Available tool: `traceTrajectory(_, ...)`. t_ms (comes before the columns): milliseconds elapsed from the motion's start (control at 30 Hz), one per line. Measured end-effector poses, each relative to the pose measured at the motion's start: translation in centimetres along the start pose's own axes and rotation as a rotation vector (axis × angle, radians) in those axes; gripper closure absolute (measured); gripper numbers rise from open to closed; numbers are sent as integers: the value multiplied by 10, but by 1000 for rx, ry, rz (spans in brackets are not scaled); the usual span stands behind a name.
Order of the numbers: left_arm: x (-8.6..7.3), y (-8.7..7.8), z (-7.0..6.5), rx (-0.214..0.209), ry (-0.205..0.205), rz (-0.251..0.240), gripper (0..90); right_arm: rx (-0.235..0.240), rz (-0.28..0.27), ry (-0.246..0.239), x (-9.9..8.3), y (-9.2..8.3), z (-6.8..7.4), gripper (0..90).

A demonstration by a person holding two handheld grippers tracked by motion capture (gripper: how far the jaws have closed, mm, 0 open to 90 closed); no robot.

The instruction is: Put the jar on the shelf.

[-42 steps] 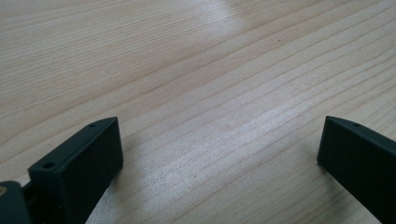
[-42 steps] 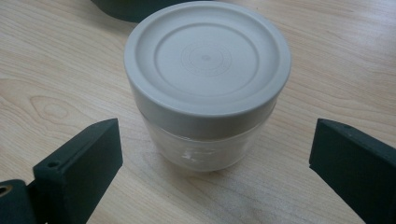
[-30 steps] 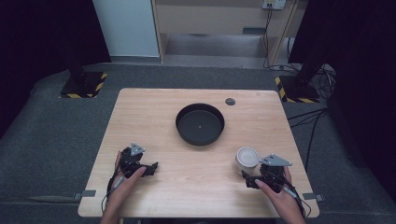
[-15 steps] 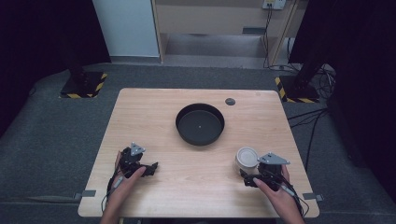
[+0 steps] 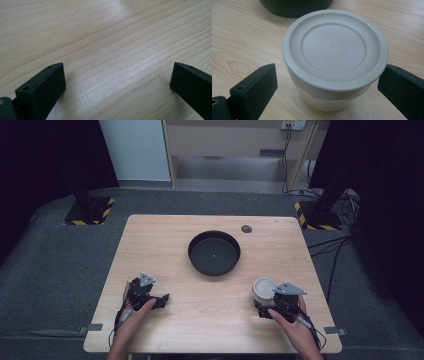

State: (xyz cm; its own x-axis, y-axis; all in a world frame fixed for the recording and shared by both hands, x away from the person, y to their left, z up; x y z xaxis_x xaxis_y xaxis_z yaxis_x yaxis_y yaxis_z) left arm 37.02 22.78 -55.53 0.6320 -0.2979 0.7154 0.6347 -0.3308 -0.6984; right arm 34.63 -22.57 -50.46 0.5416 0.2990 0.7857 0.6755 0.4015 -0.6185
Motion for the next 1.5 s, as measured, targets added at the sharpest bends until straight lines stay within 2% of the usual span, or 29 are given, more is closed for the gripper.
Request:
traceTrajectory(533,0,0,0,-1,0,0,0,-15,-24,37,-3,17,-2,29)
traceTrajectory(967,0,0,0,-1,1,0,0,-30,-78,39,-5,25,0,34)
traceTrajectory(1133,0,0,0,-1,1,0,0,-37,-83,23,-7,27,1,35)
traceTrajectory(1500,0,0,0,-1,1,0,0,-34,-107,36,-7,31,1,52)
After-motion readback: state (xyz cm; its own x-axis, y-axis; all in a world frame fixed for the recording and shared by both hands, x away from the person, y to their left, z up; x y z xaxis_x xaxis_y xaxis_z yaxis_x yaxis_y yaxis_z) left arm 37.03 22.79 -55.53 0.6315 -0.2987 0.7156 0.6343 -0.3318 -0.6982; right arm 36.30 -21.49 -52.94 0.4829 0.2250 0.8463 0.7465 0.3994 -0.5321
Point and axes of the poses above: each handheld gripper's, and its own axes: y roughly forward along the jaws, x roughly out of its top, z roughly to its left, the point moved 1 cm from there along y, roughly forward along the jaws, and after that the axes turned 2 degrees about -z, right-handed, at the moved point
